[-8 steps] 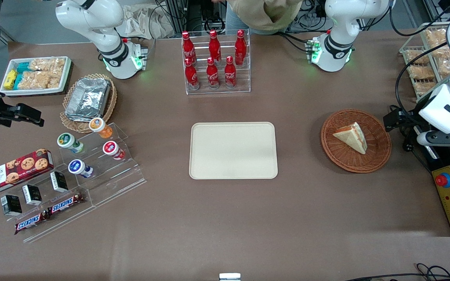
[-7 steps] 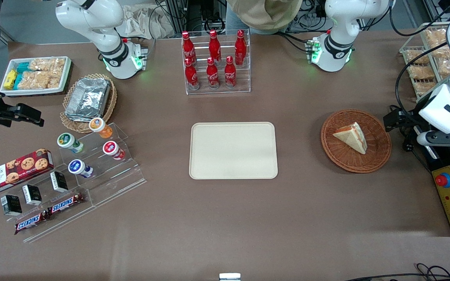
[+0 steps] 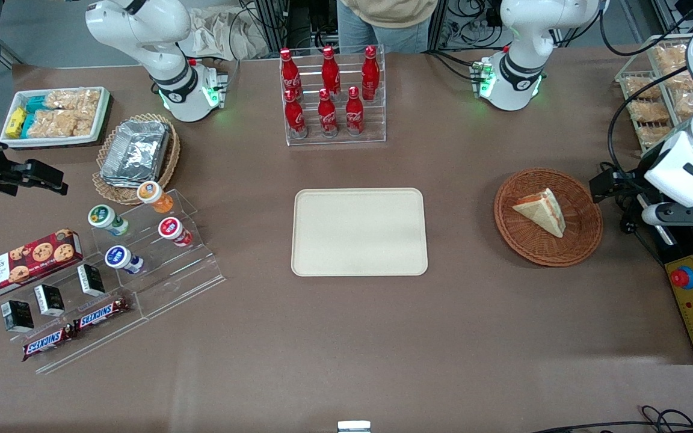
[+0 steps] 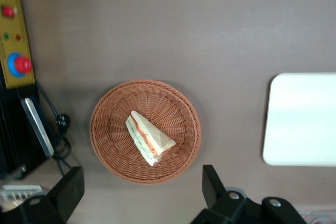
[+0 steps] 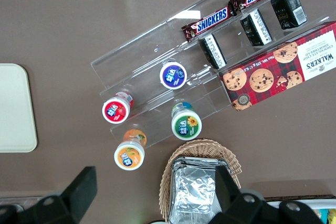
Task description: Place sandwich from basket to tray
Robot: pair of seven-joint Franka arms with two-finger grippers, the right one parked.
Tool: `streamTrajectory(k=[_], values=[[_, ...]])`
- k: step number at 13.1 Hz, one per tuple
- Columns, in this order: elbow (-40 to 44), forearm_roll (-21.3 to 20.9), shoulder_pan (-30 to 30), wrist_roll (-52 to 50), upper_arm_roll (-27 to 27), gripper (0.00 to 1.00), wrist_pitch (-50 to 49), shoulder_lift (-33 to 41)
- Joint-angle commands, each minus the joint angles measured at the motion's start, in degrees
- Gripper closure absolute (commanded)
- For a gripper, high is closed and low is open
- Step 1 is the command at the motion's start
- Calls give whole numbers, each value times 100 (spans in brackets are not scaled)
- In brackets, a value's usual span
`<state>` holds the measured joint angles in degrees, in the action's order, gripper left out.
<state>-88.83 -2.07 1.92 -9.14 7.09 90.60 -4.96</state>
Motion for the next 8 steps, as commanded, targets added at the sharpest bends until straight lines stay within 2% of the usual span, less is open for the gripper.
streamTrajectory(k=[1, 5, 8], values=[[-738, 58, 28, -1287, 20, 0, 264, 652], [-3188, 75, 20, -3440, 20, 0, 1748, 2277], [-3623, 58, 19, -3832, 38, 0, 1689, 2350]])
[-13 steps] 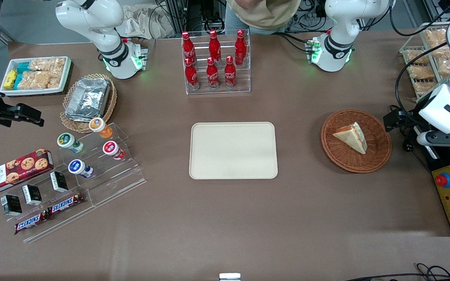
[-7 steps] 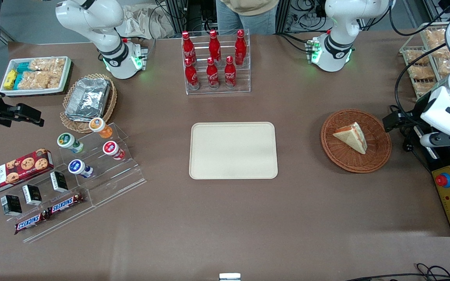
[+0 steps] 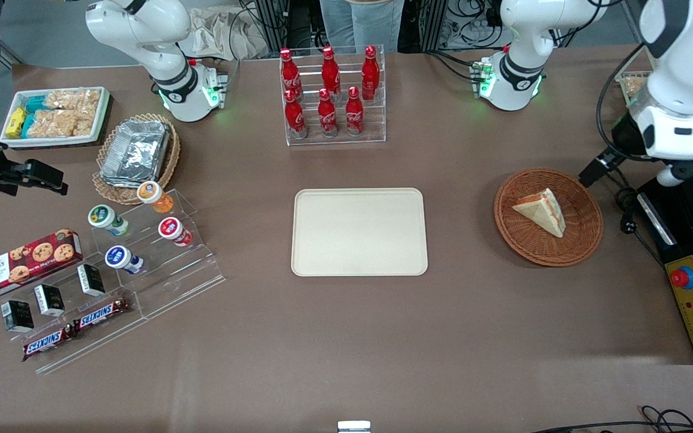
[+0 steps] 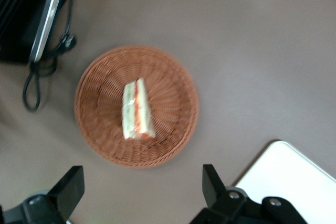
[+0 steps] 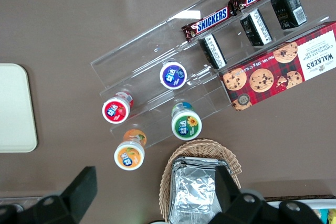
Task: Place sandwich from basket to tray
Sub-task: 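Lower the open left gripper over the wrapped sandwich in the basket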
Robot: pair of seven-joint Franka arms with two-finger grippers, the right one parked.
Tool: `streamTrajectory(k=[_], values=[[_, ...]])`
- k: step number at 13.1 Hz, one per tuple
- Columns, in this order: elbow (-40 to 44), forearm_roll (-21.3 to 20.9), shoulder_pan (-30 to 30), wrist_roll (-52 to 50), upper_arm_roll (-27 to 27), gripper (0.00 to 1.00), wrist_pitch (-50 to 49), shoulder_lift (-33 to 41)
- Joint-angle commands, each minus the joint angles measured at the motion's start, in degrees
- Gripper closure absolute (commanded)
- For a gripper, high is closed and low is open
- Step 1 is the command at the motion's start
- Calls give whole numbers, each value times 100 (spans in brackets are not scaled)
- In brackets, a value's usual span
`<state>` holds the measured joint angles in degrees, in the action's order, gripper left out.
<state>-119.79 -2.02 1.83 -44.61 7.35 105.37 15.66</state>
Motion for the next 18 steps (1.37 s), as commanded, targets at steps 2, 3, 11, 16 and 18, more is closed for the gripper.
streamTrajectory(k=[2, 3, 11, 16, 18], values=[[-546, 61, 37, -302, -5, 0, 204, 271], [-554, 61, 37, -320, -5, 0, 204, 245], [-1782, 61, 248, -487, -163, 0, 1859, -607], [-2706, 61, 353, -628, -172, 0, 3541, -1126], [-3005, 52, 379, -636, -181, 0, 4016, -1188]])
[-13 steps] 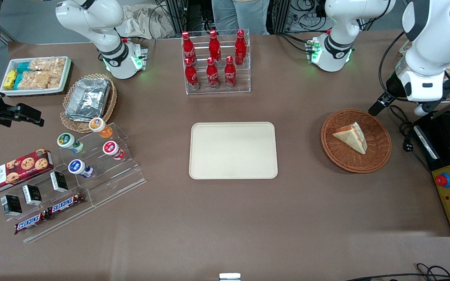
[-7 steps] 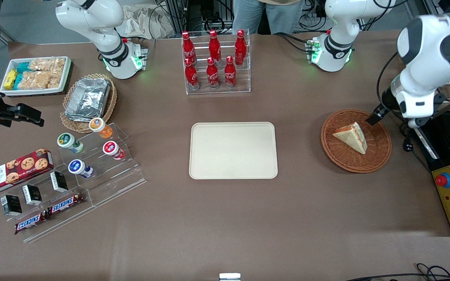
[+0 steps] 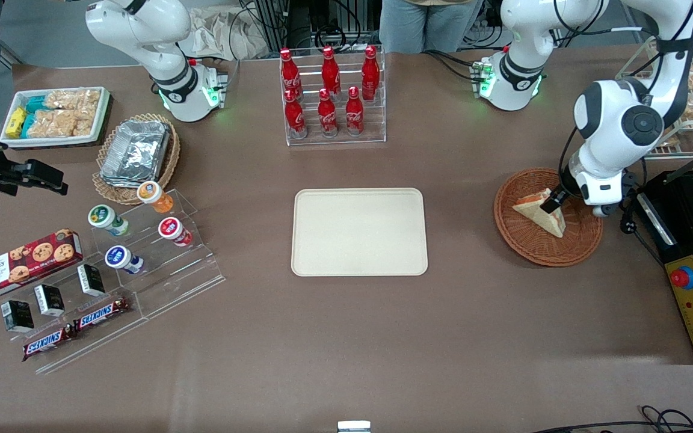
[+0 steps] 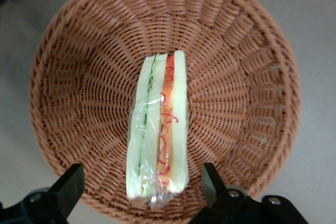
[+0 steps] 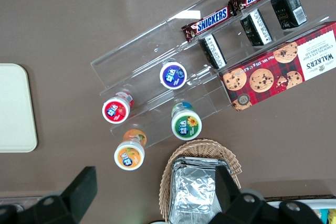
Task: Place sandwich from basket to tray
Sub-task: 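Close the left gripper on the sandwich's upright edge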
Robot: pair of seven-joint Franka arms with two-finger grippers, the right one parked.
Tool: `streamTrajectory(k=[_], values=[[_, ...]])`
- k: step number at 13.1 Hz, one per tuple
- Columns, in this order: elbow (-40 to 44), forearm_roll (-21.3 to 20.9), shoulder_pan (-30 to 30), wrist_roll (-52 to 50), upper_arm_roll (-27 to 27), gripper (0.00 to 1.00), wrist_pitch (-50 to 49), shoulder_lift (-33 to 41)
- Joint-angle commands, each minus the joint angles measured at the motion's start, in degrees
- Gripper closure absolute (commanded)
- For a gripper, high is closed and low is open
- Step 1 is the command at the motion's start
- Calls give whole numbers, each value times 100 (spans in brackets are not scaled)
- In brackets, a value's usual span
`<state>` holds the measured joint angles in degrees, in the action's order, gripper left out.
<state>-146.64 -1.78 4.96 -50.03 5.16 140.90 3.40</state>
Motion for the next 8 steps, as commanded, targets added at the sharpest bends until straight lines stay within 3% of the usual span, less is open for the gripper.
streamTrajectory(k=[1, 5, 6, 7, 8], values=[[-339, 29, 67, -95, 37, 0, 578, -49], [-330, 29, 58, -165, 37, 1, 1333, -708], [-322, 29, 58, -165, 37, 20, 1387, -761], [-313, 29, 58, -174, 37, 61, 1388, -762], [-295, 29, 58, -165, 46, 93, 1388, -771]])
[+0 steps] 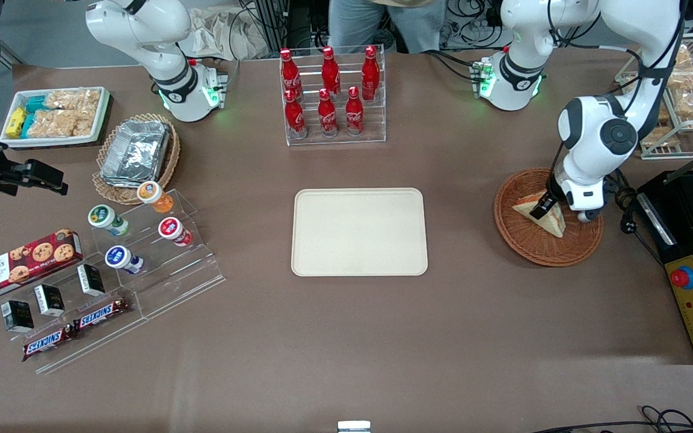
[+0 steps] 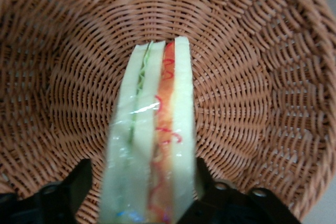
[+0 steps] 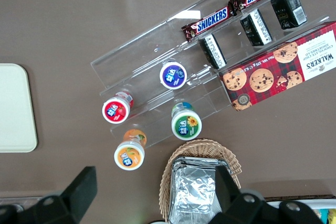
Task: Place sandwich from basket to tray
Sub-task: 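Close the left gripper on the sandwich's upright edge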
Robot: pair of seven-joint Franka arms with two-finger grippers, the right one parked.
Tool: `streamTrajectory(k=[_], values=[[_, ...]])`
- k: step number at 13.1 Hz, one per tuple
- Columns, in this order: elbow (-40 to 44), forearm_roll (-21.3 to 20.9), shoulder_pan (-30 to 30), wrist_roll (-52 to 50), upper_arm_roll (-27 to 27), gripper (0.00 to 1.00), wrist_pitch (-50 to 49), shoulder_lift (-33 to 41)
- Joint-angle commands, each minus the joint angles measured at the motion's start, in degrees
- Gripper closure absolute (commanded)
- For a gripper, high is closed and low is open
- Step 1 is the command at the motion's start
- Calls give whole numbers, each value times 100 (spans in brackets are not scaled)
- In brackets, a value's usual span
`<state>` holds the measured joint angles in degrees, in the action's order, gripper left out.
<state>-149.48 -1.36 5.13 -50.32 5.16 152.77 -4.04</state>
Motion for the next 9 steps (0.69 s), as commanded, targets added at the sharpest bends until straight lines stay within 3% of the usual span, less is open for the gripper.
streamTrajectory(k=[1, 5, 9], values=[[7, -13, 41, -136, 46, 100, 200, 8], [173, -39, 6, 4, 81, 100, -332, 972], [2286, -22, -38, 706, 475, 100, -3395, 1144]])
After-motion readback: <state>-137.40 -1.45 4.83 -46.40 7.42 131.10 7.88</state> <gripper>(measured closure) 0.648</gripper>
